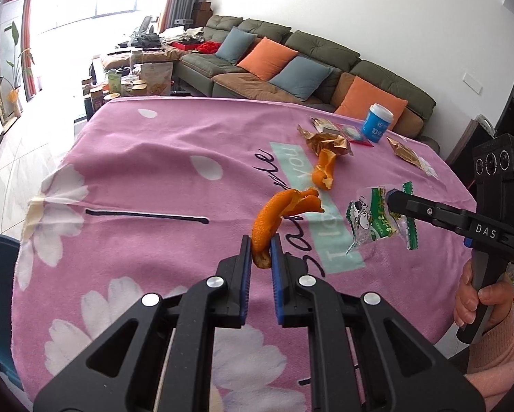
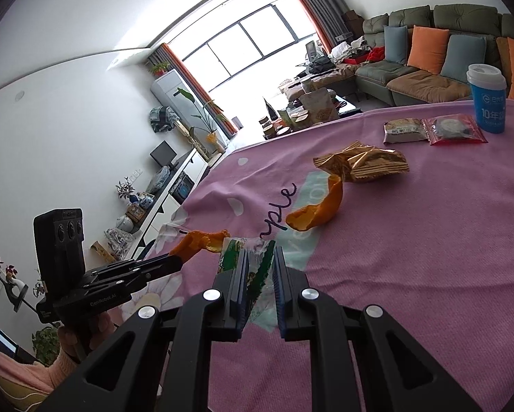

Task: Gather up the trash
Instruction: 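Grasp an orange peel with the left gripper while the right grasps the green snack wrapper, then carry the orange peel and green wrapper over the teal bin with both tools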

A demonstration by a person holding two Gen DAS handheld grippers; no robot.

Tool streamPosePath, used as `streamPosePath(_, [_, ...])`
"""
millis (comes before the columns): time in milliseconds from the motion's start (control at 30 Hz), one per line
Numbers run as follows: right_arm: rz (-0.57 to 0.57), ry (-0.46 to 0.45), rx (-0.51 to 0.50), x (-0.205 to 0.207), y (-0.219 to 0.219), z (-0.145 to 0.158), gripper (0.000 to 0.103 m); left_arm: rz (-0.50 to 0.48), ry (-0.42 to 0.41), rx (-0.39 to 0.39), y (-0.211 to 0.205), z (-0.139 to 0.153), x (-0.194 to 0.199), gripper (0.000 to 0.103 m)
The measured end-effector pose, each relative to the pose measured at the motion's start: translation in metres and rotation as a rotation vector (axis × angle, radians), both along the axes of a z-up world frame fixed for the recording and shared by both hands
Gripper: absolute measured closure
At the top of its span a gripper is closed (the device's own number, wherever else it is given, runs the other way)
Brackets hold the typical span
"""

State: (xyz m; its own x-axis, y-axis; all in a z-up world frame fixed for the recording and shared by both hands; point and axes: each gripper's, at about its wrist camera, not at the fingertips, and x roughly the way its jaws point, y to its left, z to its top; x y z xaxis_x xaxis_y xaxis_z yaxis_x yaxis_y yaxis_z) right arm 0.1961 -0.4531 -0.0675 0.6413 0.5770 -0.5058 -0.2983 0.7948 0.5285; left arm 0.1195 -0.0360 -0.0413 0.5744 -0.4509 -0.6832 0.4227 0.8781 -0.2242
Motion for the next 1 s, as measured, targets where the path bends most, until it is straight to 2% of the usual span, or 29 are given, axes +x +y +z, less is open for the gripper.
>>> streamPosePath(433, [0.123, 0.0, 0.013, 0.013, 0.06, 0.002, 0.09, 0.13, -0.029, 0.004, 0.054, 0.007, -0.012, 0.092])
streamPosePath(1000, [0.232, -0.006, 0.009, 0.023, 0.11, 0.011, 0.09, 0.283, -0.029, -0.003, 0.116, 0.006, -0.027, 0.092])
